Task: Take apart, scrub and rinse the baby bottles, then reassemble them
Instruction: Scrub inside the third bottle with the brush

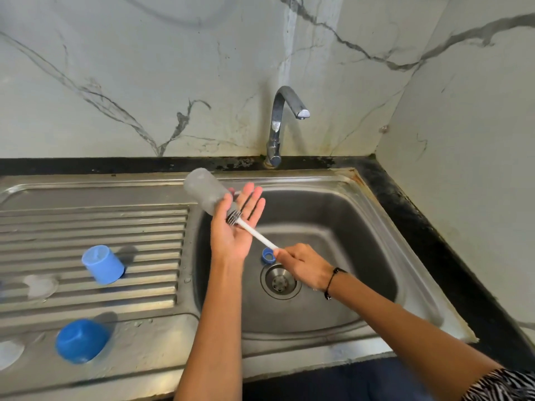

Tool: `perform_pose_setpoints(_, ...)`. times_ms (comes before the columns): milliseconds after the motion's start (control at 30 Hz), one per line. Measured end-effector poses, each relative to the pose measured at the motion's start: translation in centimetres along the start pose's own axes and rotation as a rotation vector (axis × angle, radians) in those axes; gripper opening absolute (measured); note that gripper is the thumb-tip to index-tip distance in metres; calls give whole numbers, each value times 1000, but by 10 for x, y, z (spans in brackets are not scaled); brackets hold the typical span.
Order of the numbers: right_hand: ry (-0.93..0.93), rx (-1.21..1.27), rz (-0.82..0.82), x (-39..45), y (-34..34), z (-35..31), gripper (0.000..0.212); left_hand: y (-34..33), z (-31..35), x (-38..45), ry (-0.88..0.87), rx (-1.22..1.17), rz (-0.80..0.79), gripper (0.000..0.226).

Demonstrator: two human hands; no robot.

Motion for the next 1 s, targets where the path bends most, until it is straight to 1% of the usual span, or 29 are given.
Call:
perform_pose_setpoints(33,-27,-59,-1,0,-3,4,48,5,-2,1,-12,9,54,9)
perform_pose_setpoints(100,-96,-246,29,0,-1,8,46,20,-1,2,-62,75,203,15)
perform_pose_setpoints(133,-143,-332,64,0,3,11,45,25,-1,3,-78,128,253,14)
perform_pose_setpoints(167,-184,-388,101,2,7,15,44,26,0,5,-83,179,278,11)
perform_pose_setpoints(200,-208,-408,133,4,11,17,45,25,0,5,-77,216,275,16)
perform_pose_setpoints(233,-217,-383,147,6,13,19,46,23,-2,6,-54,232,256,27)
perform_pose_setpoints(267,-207,-303,141,7,13,19,48,18,-1,4,-32,229,221,35)
perform_pose_setpoints(367,-94,127,62,6,9,12,49,-6,8,2,-3,185,-13,34)
perform_pose_setpoints(400,-73,214,25,2,6,10,49,-10,12,1,4,157,-75,42)
perform_pose_setpoints(433,-63,243,-8,-2,3,9,49,-13,13,-1,8,135,-115,53)
perform_pose_setpoints(467,-59,241,-30,-6,0,8,50,-12,11,-3,17,110,-128,59)
perform_pose_setpoints(500,-60,208,-33,-8,-2,9,50,-8,7,-4,19,84,-106,56)
perform_pose_setpoints(533,-63,135,-21,-8,-2,9,50,-2,3,-3,14,67,-54,47)
perform_pose_setpoints(633,-119,-194,31,-4,3,11,47,13,-4,4,-29,33,96,22)
perform_pose_setpoints(667,-147,-297,69,-3,7,11,45,17,-2,5,-60,42,127,18)
perform_pose_setpoints(733,-170,-449,141,-1,16,8,40,23,6,5,-139,144,181,14)
perform_pose_setpoints(767,-164,-499,165,-1,19,6,39,24,12,5,-183,208,204,14)
perform_pose_setpoints(833,-141,-563,208,-2,23,3,41,25,26,3,-270,260,238,29)
perform_pose_setpoints(933,-110,-625,309,-10,36,2,40,30,50,-2,-384,213,319,58)
perform_pose_setpoints(1000,-95,-647,348,-15,43,-1,38,35,57,-5,-418,158,358,65)
Point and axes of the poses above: each hand's wrist, its own x-axis towards the middle knuckle, its own y-axis out of the back of the hand, z = x × y, the point moved 10 cm from there along x, towards the middle knuckle, and after that the axes turned 2 degrees about -z, right-handed, at the moved point
